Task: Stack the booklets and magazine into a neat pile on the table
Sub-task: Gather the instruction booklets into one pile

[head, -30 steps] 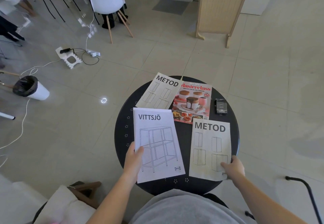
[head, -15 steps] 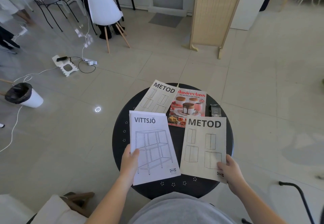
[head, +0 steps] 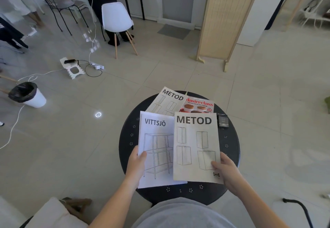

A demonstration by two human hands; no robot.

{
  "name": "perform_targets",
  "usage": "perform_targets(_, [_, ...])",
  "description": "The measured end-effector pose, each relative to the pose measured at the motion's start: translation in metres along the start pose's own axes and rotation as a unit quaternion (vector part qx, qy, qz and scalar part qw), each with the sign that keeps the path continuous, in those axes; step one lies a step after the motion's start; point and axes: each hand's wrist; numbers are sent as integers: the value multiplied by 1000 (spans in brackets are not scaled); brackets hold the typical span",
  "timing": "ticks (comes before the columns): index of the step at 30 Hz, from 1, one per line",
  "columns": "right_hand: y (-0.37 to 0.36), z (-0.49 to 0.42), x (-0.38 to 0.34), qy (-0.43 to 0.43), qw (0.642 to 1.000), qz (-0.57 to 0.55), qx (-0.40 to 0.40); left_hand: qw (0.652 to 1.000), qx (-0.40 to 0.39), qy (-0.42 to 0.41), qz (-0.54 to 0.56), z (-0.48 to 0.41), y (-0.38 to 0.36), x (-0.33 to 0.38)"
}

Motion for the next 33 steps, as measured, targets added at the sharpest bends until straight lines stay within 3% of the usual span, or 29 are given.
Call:
perform_targets(5, [-28,-2,-10,-4,998,27,-62,999,-25,-5,32,3,2,5])
perform_targets(9, [-46,0,-15,-11,986,121,-115,997,-39,-4,62,7,4,9])
perform_targets(11, [-51,0,-18,-8,986,128,-110,997,-48,-6,67,7,6,9])
perform_targets(16, [-58,-5,-30,10,998,-12,-66,993,-93,-5,75,12,1,12])
perform_targets(21, [-61,-2,-42,20,999,-20,-40,987,-152,1,54,16,-14,20])
perform_targets(27, [-62,10,-43,54,998,19,-4,987,-138,35,80,17,-36,17])
perform_targets(33, [-45,13,-40,40,998,-41,-39,994,-108,-9,10,23,-53,13])
Point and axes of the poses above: each hand's wrist, its own z-axis away from the middle knuckle, its own y-axis out of the back of the hand, x = y × z, and after that the axes turned 12 degrees about -x, right-handed
